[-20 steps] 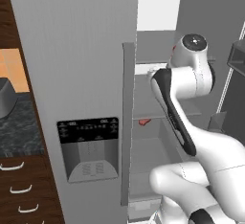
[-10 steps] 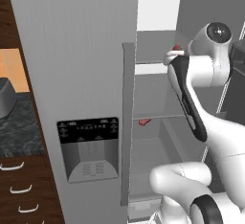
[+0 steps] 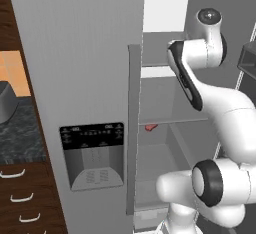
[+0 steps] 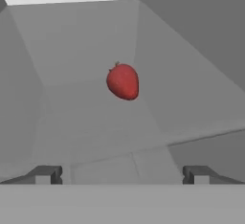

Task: Take the strawberry from the fridge and place it on top of the pancake, located on the dining counter.

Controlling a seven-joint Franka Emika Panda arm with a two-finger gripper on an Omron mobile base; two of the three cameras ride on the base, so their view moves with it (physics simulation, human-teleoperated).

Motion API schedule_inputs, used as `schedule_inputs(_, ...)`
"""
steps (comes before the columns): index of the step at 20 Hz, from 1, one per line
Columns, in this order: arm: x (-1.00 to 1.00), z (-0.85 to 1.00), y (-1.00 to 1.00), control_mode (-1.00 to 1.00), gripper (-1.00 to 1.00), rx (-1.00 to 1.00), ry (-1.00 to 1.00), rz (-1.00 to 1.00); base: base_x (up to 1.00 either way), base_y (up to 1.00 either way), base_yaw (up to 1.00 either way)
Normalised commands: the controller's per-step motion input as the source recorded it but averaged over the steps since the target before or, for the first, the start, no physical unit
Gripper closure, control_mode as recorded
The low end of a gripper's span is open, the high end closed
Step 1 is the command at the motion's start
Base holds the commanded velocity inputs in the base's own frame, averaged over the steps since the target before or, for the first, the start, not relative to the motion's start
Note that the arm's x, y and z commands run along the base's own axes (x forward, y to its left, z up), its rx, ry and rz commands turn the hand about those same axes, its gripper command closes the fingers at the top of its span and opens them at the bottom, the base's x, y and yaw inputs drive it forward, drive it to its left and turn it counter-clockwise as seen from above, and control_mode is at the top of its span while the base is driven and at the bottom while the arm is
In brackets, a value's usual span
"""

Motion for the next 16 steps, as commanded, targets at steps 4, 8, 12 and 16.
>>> schedule_inputs(4, 0.7, 0.2, -0.06, -1.0, -1.0, 0.0, -0.04, 0.0, 0.0, 0.0, 0.0)
schedule_inputs(8, 0.26, 0.03, -0.23, -1.0, -1.0, 0.0, 0.0, 0.0, 0.0, 0.0, 0.0)
schedule_inputs(12, 0.24, 0.0, -0.2, -1.0, -1.0, 0.0, 0.0, 0.02, 0.0, 0.0, 0.0)
schedule_inputs(16, 0.39, -0.06, -0.1, -1.0, -1.0, 0.0, 0.0, 0.08, 0.0, 0.0, 0.0)
